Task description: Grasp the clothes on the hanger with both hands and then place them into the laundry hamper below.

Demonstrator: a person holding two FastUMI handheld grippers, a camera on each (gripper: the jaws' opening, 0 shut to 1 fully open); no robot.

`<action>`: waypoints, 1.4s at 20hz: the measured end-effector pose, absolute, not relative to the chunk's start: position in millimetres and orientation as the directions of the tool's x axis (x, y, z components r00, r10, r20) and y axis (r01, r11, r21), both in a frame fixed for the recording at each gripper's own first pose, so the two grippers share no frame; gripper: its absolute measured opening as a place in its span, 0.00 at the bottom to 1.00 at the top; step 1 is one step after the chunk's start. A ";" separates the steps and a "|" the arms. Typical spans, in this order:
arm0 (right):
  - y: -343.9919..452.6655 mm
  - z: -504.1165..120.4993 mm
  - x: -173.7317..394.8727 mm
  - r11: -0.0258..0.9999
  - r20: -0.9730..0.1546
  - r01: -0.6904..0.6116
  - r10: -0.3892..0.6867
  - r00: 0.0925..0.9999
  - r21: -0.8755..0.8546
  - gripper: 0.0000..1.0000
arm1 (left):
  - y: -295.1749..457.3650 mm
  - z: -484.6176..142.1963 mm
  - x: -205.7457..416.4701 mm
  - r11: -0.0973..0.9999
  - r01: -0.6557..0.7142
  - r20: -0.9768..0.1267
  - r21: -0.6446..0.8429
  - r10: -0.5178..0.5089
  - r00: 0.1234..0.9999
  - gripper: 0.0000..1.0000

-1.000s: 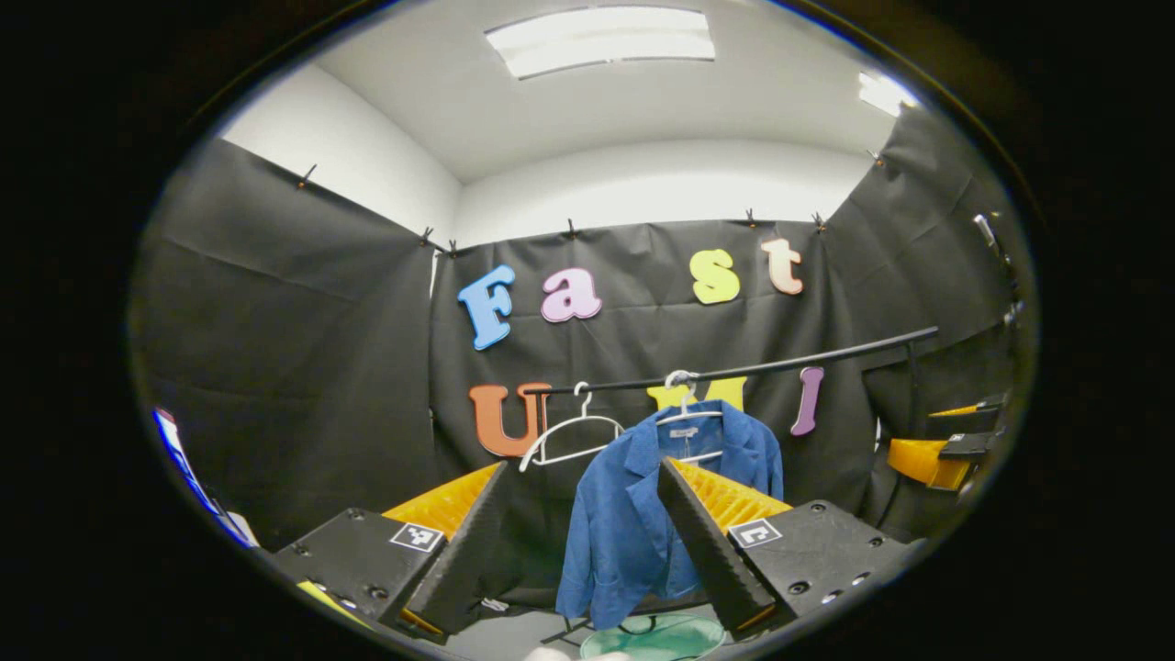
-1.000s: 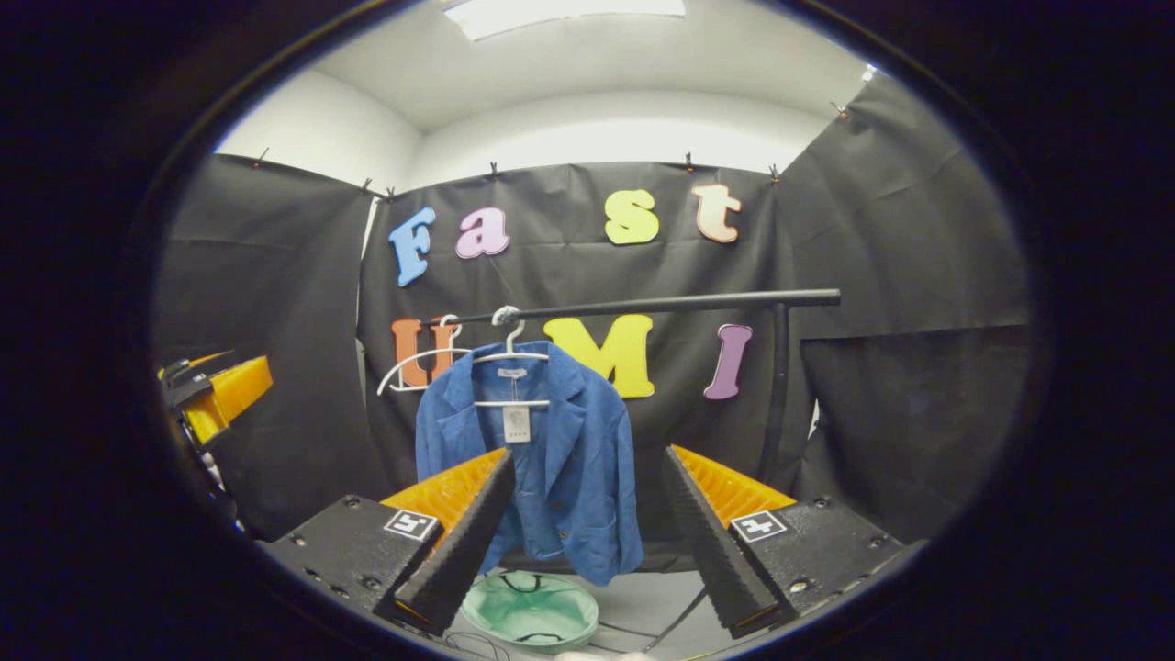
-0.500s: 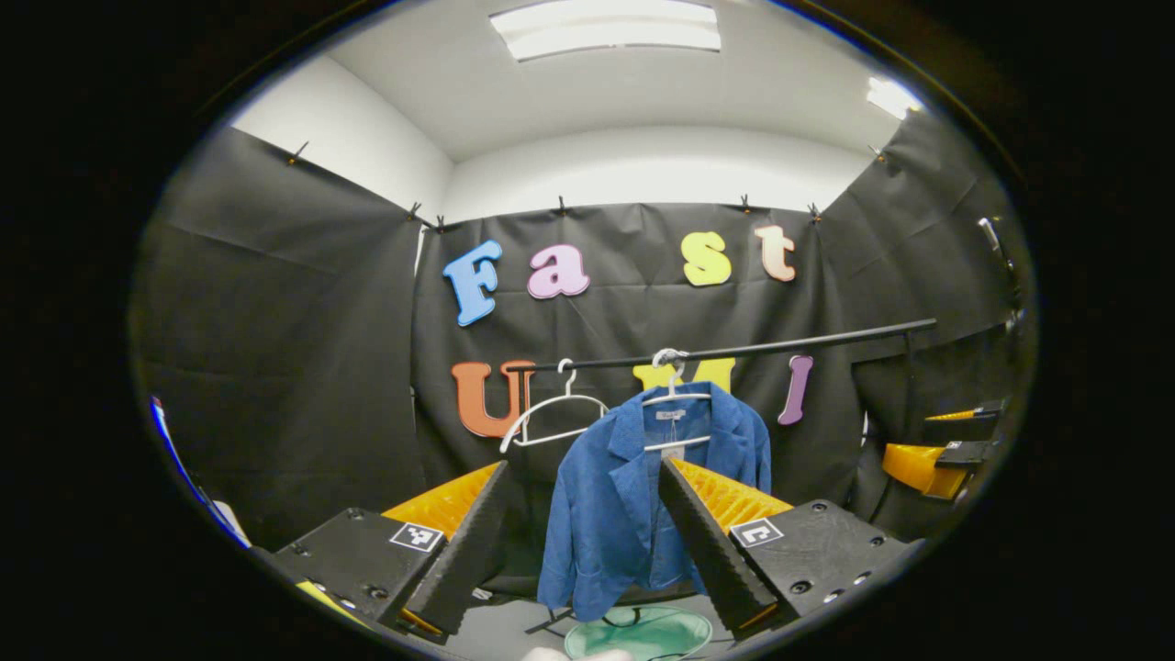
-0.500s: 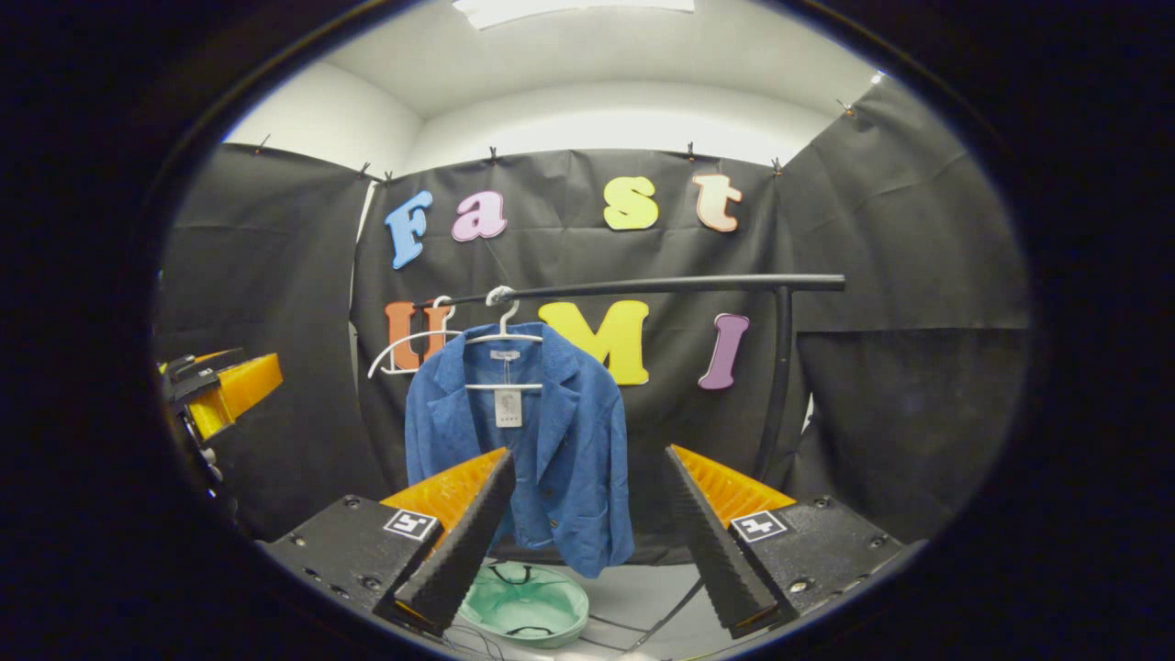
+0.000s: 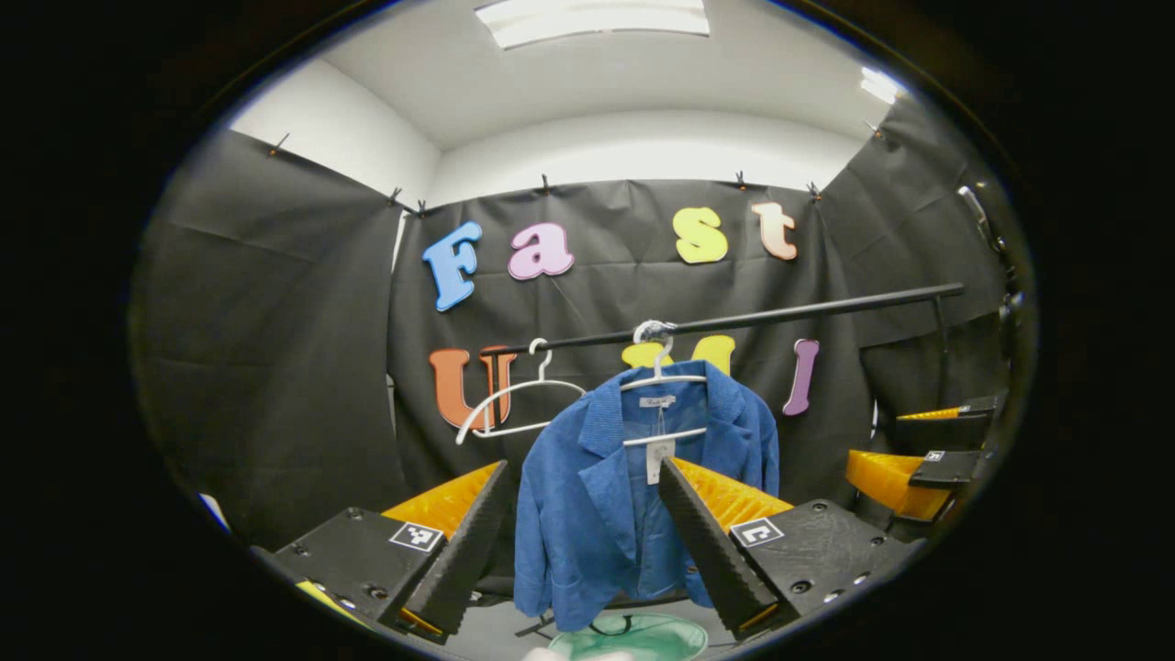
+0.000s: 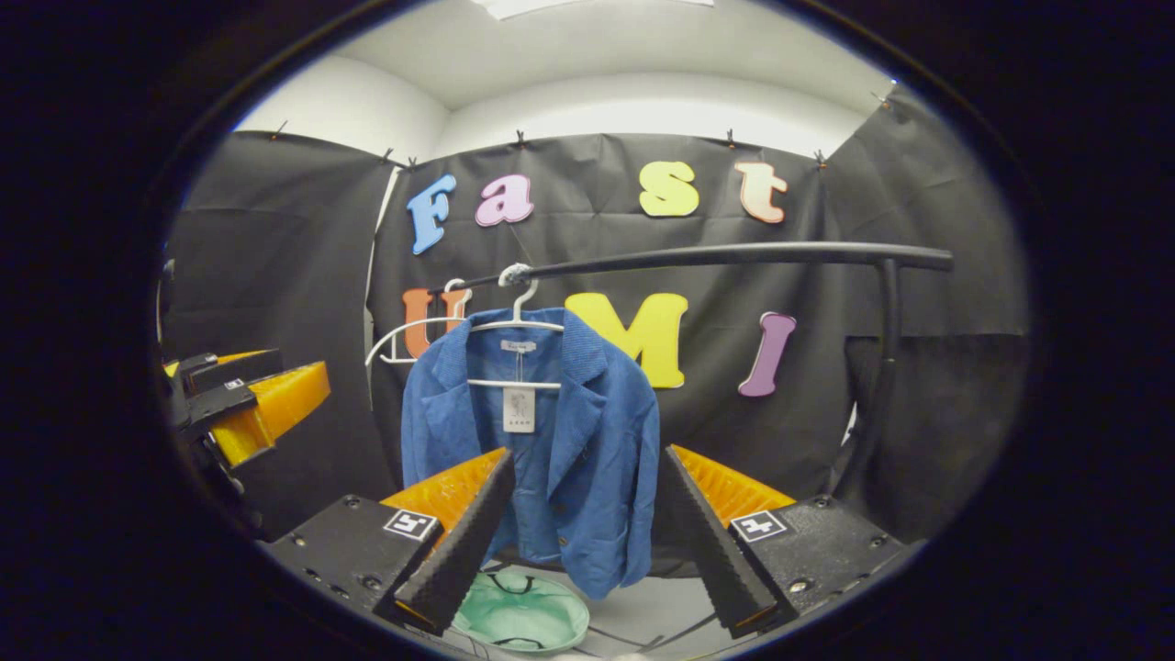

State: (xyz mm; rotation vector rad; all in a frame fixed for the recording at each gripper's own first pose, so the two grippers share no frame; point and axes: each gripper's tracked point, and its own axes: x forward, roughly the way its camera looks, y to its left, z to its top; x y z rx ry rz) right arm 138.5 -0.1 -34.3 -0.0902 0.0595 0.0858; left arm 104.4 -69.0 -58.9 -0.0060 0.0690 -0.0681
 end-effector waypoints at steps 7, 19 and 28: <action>15.3 -48.4 253.3 0.987 -0.070 -0.136 0.130 0.989 -0.083 1.00 | -88.1 -104.8 182.5 0.998 0.059 -0.078 0.007 -0.059 0.995 0.98; 31.7 -77.3 383.2 0.989 -0.107 -0.115 0.104 0.989 -0.098 1.00 | -89.5 -170.1 288.8 1.000 0.023 -0.116 -0.011 -0.024 0.993 0.99; 41.7 -96.0 405.3 0.978 -0.122 -0.201 0.206 0.971 0.054 0.38 | -92.8 -186.4 311.5 0.999 0.039 -0.144 0.020 -0.036 0.989 0.56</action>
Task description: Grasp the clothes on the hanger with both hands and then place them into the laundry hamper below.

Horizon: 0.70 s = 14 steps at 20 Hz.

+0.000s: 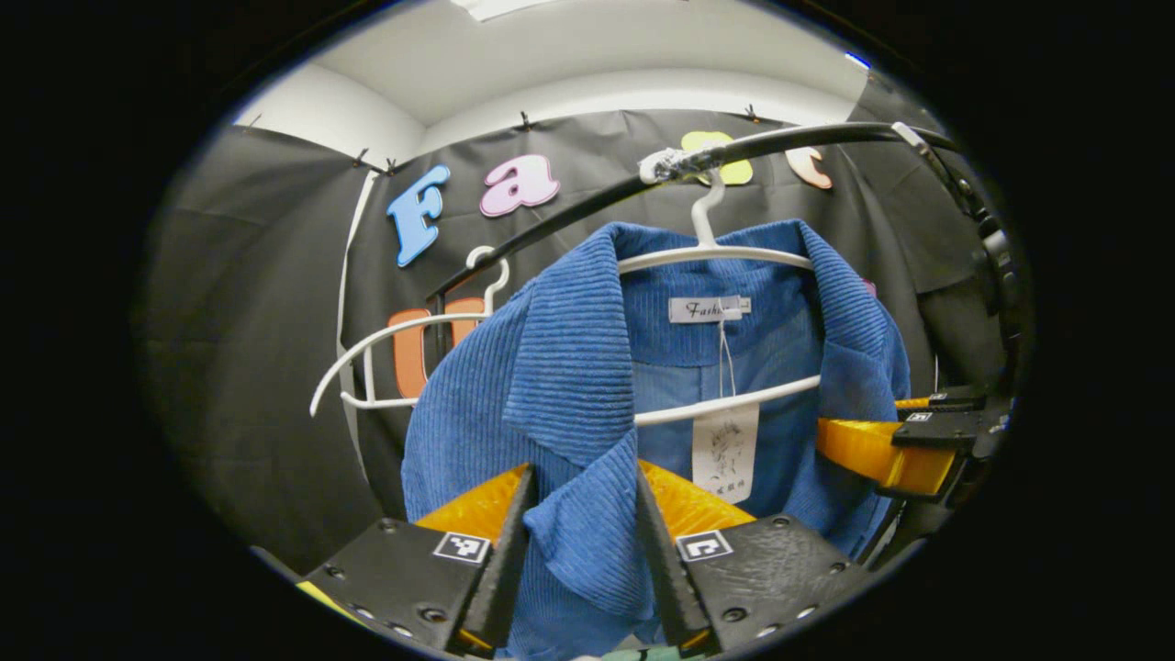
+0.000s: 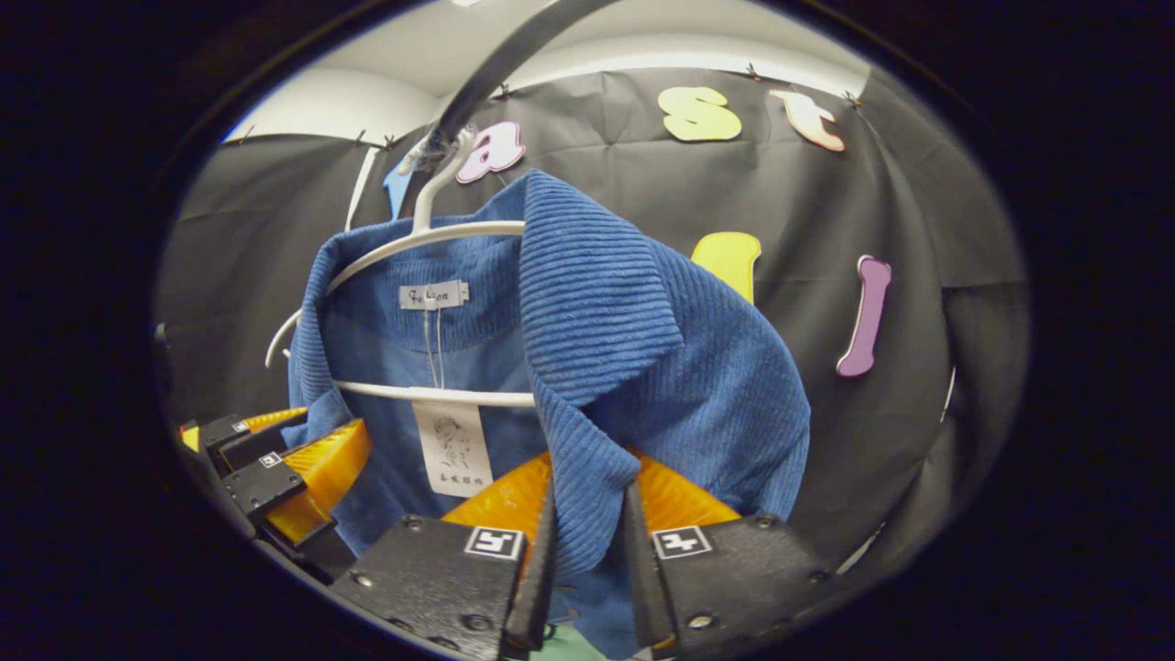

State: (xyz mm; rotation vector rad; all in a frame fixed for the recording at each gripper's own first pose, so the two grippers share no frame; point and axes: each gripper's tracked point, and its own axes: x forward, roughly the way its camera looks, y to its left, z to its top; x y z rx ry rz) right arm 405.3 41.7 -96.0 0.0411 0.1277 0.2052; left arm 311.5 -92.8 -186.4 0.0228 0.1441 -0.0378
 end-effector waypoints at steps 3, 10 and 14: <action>36.4 -95.1 409.6 0.962 -0.118 -0.249 0.262 0.958 0.114 0.18 | -84.9 -192.9 314.9 0.999 0.027 -0.173 -0.040 -0.033 0.984 0.27; 23.1 -88.4 406.5 0.875 -0.111 -0.396 0.439 0.892 0.280 0.06 | -61.1 -193.9 317.1 0.997 -0.038 -0.210 -0.063 0.024 0.977 0.00; 22.9 -69.4 394.3 0.787 -0.055 -0.522 0.567 0.822 0.329 0.05 | -39.0 -179.4 317.7 0.994 -0.075 -0.200 -0.077 0.058 0.978 0.04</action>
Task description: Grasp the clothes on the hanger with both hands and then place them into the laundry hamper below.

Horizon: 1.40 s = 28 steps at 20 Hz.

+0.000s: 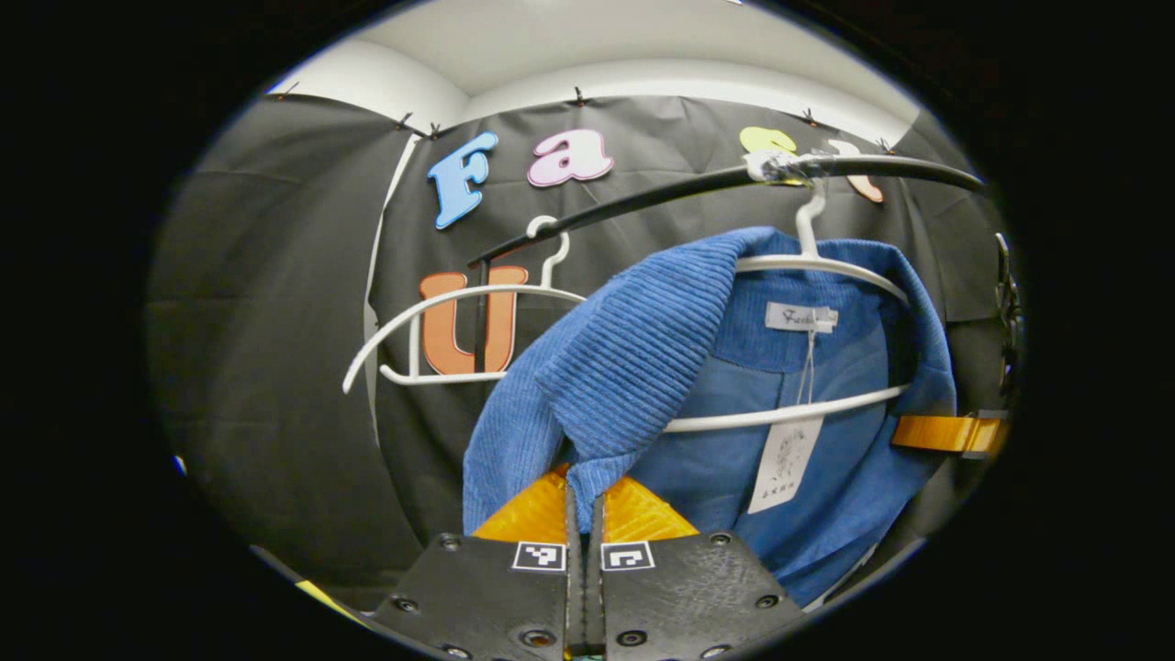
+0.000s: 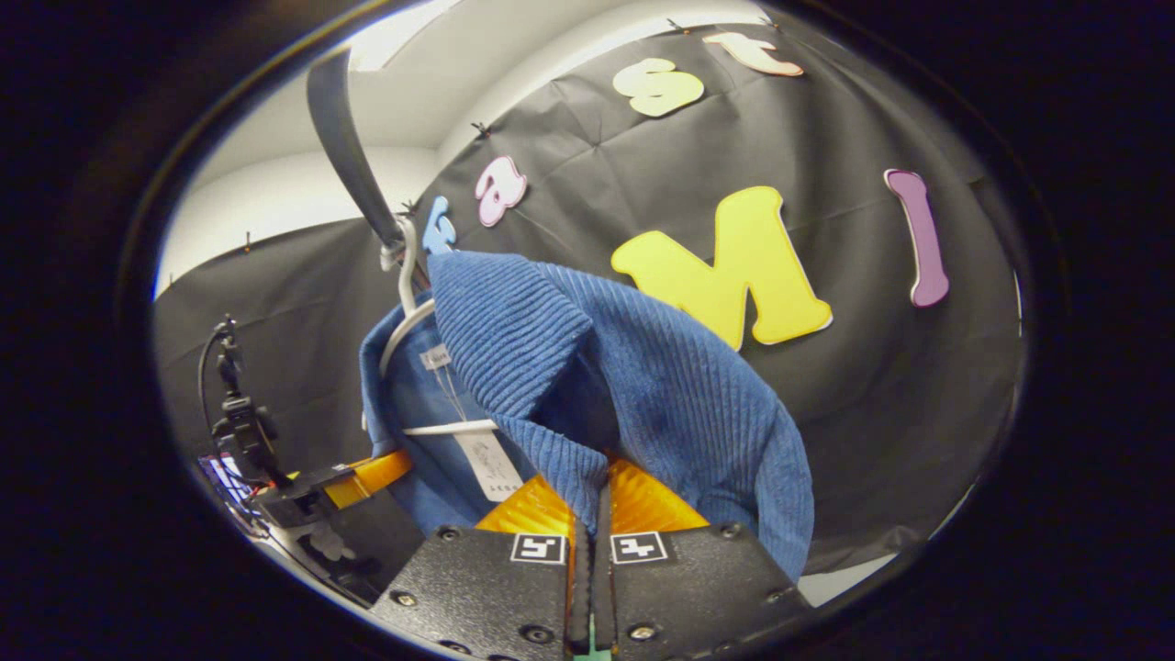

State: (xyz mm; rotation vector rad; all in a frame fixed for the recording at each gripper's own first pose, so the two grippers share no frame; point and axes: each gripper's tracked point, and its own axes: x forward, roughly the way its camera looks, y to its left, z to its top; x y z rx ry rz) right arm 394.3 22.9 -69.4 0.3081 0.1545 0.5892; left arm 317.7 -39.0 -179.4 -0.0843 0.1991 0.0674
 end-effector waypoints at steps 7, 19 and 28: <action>22.9 -24.0 383.4 0.581 0.087 -0.638 0.701 0.708 0.505 0.05 | -9.0 -137.6 327.9 0.986 -0.106 -0.143 -0.132 0.087 0.986 0.04; -38.3 10.7 399.2 0.643 0.162 -0.587 0.595 0.787 0.491 0.04 | 33.7 -112.4 347.3 0.986 -0.120 -0.134 -0.114 0.105 0.985 0.00; -75.9 41.9 427.5 0.670 0.213 -0.524 0.493 0.844 0.526 0.05 | 25.3 -94.7 366.2 0.996 -0.049 -0.129 -0.077 0.039 0.991 0.04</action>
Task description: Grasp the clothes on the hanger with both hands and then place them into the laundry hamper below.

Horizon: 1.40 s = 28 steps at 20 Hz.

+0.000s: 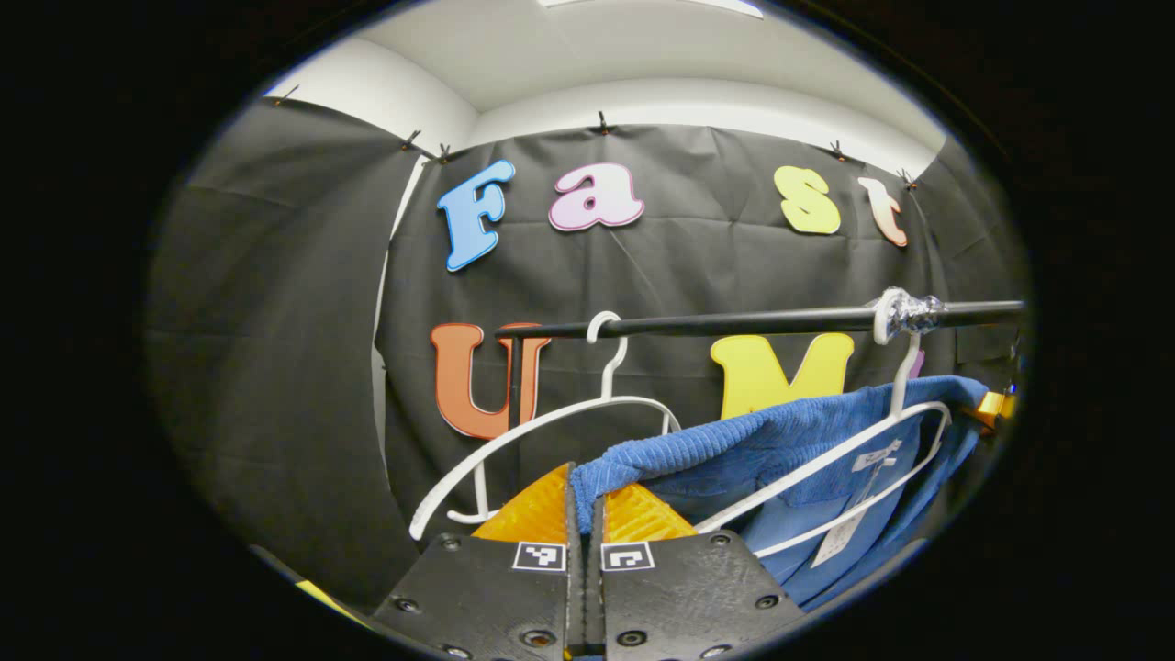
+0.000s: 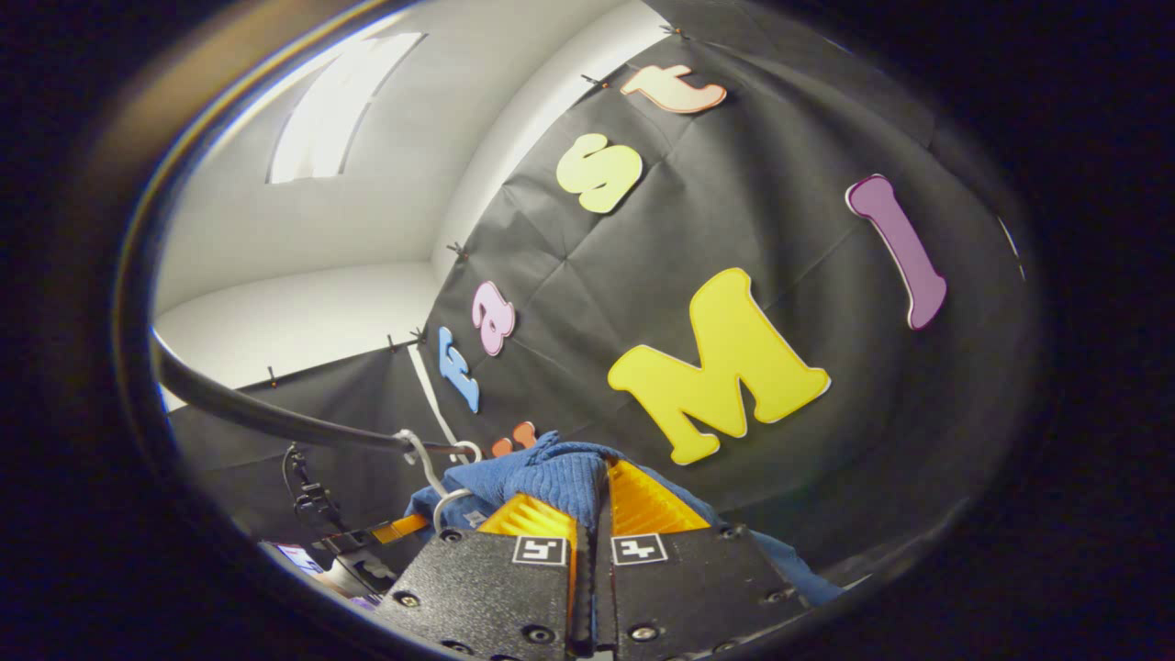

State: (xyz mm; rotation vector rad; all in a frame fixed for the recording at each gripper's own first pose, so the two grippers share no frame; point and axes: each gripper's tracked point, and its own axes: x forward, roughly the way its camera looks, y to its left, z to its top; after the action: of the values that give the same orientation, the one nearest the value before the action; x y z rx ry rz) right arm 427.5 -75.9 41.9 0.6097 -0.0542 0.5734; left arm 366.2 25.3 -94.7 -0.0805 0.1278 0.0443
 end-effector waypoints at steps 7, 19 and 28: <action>-109.2 32.0 457.9 0.756 0.162 -0.385 0.356 0.921 0.530 0.05 | 3.9 -96.0 375.9 0.997 0.036 -0.144 -0.070 -0.045 0.989 0.00; -83.6 -28.0 462.1 0.904 -0.035 -0.263 0.291 0.956 0.338 0.05 | 35.0 -154.3 365.0 0.978 -0.061 -0.224 -0.198 0.015 0.974 0.00; -72.9 -107.3 442.5 0.882 -0.185 -0.212 0.312 0.932 0.422 0.05 | 34.1 -217.5 340.3 0.963 -0.114 -0.339 -0.244 0.025 0.940 0.00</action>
State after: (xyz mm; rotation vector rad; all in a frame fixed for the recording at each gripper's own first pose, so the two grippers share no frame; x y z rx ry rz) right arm 442.5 -72.9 -107.3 0.4085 0.2523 0.2756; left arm 340.3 34.1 -217.5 -0.2648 0.3409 0.0716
